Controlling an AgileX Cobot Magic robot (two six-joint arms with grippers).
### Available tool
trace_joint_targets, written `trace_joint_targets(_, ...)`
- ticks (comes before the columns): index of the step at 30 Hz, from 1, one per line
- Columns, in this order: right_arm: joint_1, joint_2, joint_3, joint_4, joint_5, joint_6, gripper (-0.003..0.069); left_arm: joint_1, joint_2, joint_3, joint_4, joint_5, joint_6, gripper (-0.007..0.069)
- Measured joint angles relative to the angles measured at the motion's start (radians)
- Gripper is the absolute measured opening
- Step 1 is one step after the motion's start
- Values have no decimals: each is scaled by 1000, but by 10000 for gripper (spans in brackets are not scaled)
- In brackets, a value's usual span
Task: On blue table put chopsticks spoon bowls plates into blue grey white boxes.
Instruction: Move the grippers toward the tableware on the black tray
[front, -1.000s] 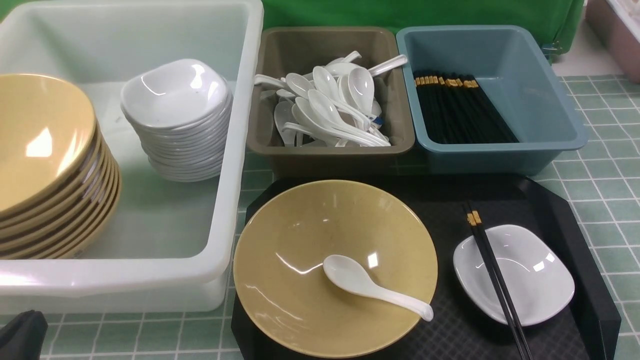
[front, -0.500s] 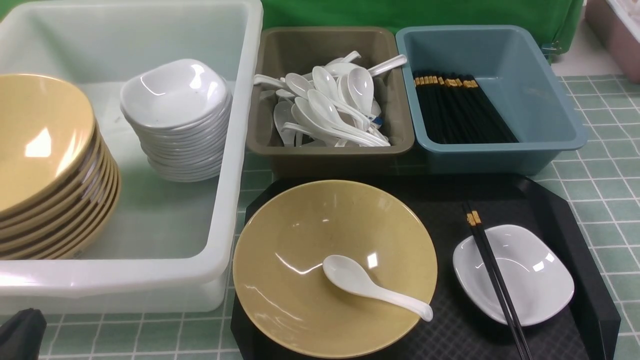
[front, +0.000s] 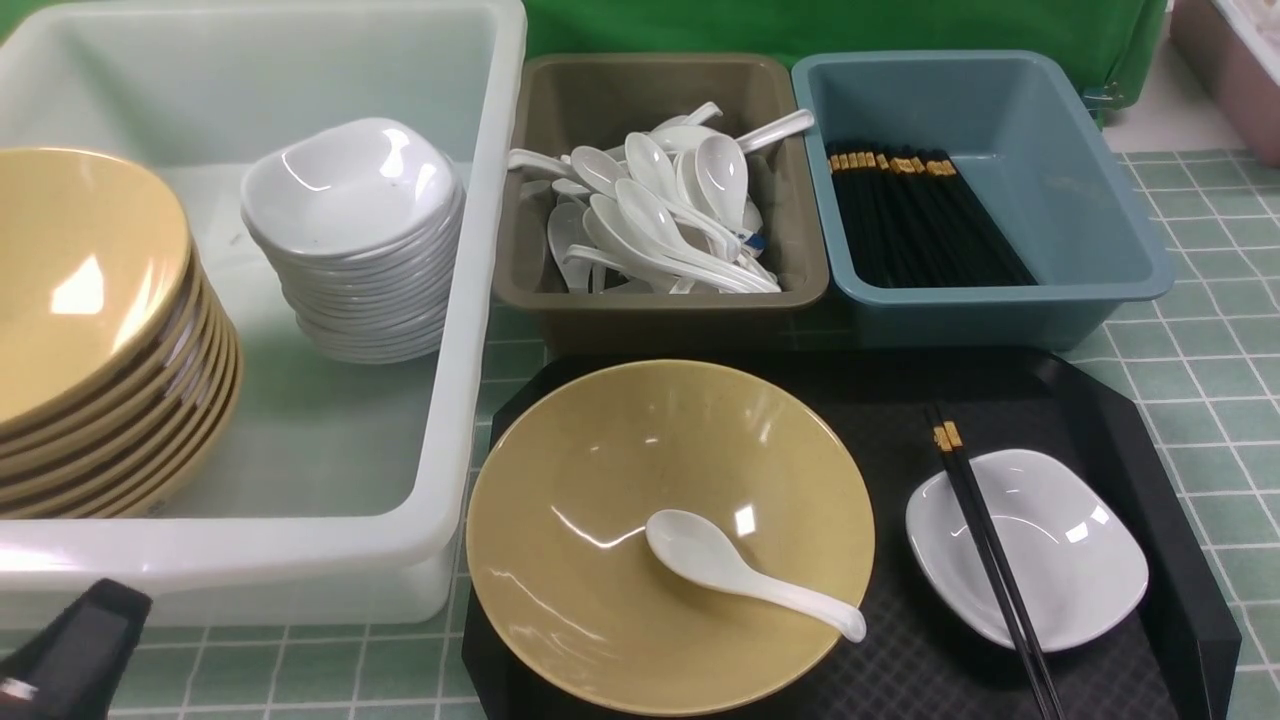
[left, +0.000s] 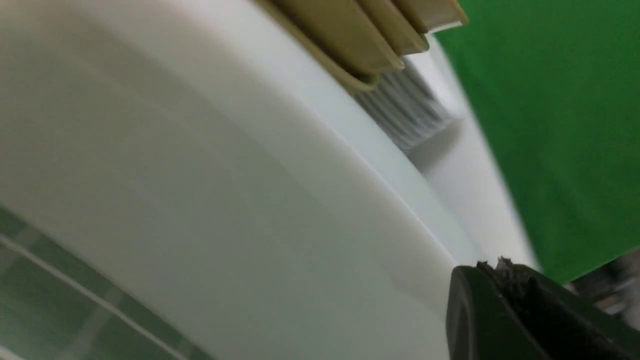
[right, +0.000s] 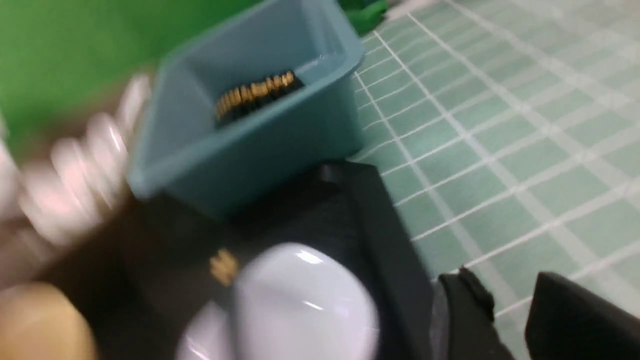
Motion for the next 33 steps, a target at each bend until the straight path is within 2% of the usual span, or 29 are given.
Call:
trace_joint_targets(1,0,0,0,0,-1,104,239,0,0,0,-104,-7,-29,1)
trace_joint_targets(2,0,0,0,1,-3,360,239,0,0,0,-206,-18,-51,1)
trace_joint_targets(3,0,0,1,1,-3,439,239,0,0,0,-247,-24,-51,1)
trace_joint_targets(4,0,0,1,1,-3,456,239,0,0,0,-253,-26,-51,1)
trace_joint_targets(5,0,0,1,1,-1,553,239,0,0,0,-285,-29,-43,1)
trace_joint_targets(8,0,0,1,2,0,573,239,0,0,0,-304,-26,-27,1)
trace_joint_targets(11,0,0,1,2,0,519,239,0,0,0,-306,-5,-16,1)
trace_joint_targets(15,0,0,1,2,0,401,239,0,0,0,-306,81,90,1)
trace_joint_targets(19,0,0,1,32,-8,327,239,0,0,-58,-302,192,326,1)
trace_joint_targets(20,0,0,1,35,-9,321,239,0,0,-64,-302,202,353,1)
trace_joint_targets(21,7,0,1,58,-18,268,239,0,0,-113,-302,235,451,1)
trace_joint_targets(24,46,0,-33,110,-19,74,235,0,-1,-206,-277,289,607,1)
trace_joint_targets(28,118,29,-160,120,51,-159,192,0,47,-339,-114,354,660,1)
trace_joint_targets(33,221,244,-388,120,253,-434,67,-4,249,-544,285,536,549,1)
